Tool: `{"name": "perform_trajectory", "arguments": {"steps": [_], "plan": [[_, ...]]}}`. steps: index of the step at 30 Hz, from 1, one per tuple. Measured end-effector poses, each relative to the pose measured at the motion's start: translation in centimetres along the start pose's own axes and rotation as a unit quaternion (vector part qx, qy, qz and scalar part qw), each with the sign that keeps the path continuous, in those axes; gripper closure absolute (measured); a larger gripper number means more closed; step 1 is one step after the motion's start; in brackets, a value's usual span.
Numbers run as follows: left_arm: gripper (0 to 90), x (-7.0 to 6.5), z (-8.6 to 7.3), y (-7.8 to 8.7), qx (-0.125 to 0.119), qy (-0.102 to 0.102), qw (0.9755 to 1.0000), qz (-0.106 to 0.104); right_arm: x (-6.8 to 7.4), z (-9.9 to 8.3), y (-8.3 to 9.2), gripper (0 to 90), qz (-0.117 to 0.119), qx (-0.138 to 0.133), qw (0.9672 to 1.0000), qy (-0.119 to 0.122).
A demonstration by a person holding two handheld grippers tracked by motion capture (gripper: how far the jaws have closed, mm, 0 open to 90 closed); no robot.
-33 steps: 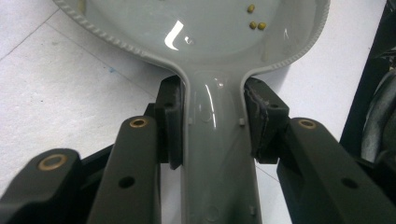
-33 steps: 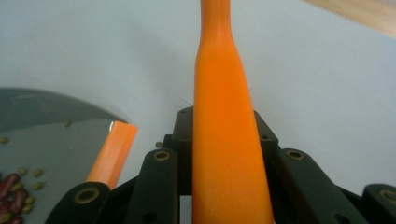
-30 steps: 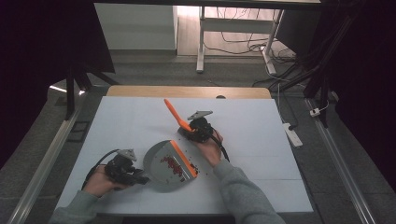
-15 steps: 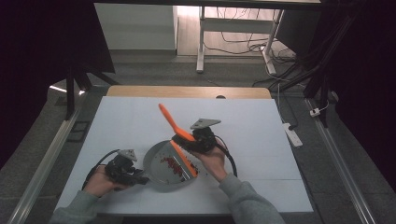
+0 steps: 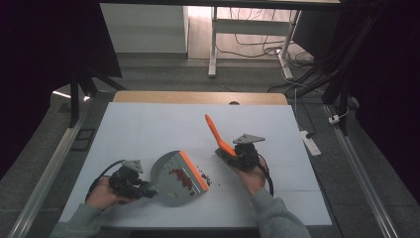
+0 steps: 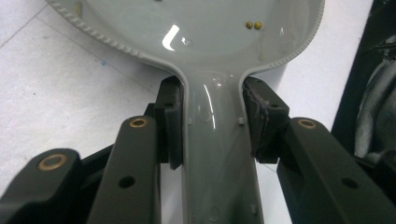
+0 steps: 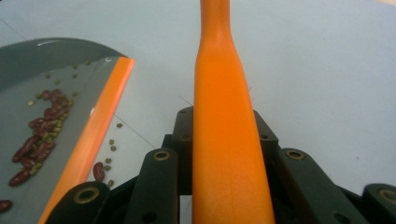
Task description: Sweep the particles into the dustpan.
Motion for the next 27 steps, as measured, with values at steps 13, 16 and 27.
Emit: {"name": "perform_trajectory", "arguments": {"steps": [13,16,27], "plan": [[61.6,-0.7,0.1,0.0,0.003,-0.030,0.9995,-0.010,1.0,-1.6,-0.1,70.8,-0.023,0.018,0.9996,-0.004],[61.6,-0.8,0.4,-0.3,0.005,-0.031,0.9994,-0.012,1.5,-1.6,-0.4,70.8,-0.014,0.016,0.9998,-0.006],[61.7,-0.9,0.7,-0.5,0.009,-0.030,0.9994,-0.014,5.8,-2.3,-2.4,70.8,0.047,0.001,0.9985,-0.028]]}}
Point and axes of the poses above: each handheld gripper's, and its own axes: y roughly backward along the jaws, z roughly out of its top, x roughly to its left, the point moved 3 cm from there along -y, roughly forward along the jaws, and after that the axes turned 11 degrees about -y, right-handed, at the moved point
